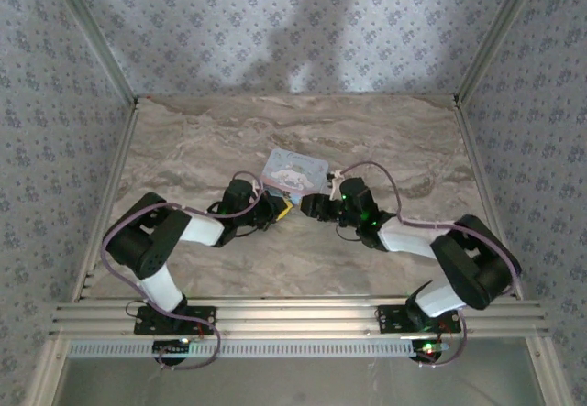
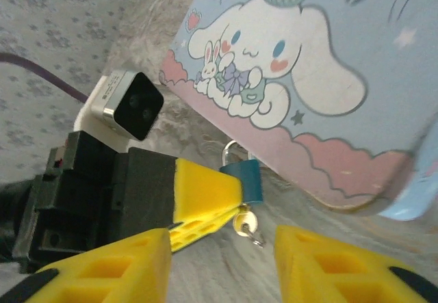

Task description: Unlock a padlock with a key

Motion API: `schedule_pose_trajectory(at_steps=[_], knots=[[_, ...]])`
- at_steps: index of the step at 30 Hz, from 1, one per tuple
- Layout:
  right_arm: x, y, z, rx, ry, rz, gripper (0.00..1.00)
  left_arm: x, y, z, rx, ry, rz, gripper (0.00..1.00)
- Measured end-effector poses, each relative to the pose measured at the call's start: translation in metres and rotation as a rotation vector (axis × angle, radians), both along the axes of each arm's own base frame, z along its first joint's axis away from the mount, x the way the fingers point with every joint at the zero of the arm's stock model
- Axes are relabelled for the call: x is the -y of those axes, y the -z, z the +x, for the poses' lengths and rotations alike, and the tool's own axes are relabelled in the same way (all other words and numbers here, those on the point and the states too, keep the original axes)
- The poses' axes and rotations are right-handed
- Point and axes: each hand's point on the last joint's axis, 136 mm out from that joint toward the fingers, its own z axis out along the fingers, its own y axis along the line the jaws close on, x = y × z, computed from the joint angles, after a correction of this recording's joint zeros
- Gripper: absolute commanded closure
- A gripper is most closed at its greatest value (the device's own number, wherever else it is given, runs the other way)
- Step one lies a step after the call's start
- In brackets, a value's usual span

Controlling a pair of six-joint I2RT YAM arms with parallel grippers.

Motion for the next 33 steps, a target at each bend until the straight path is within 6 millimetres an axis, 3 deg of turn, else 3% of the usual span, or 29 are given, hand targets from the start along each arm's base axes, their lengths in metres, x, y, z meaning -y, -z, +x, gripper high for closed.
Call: schedule_pose_trajectory(at_steps=[7,11,17,23,33], knots=[[0.024,-0.011,-0.001,0.178,-0.02,-0.202,0.39,0.0,-0.001,0.0,-0.011,0.0,0.007,1.0],[0.039,-0.017,-0.001,0.286,-0.038,-0.332,0.28,0.0,-0.002,0.0,-0.013,0.0,0.01,1.0],[0.053,-0.042,0.002,0.495,-0.075,-0.492,0.21,0.0,-0.003,0.0,-0.018,0.0,0.013,1.0],[0.041,-0.044,-0.008,0.737,-0.245,-0.701,0.2,-0.001,-0.004,-0.002,-0.026,0.0,0.018,1.0],[0.02,-0.018,-0.025,1.023,-0.518,-0.928,0.19,0.002,-0.013,-0.005,-0.032,0.007,0.025,1.0]])
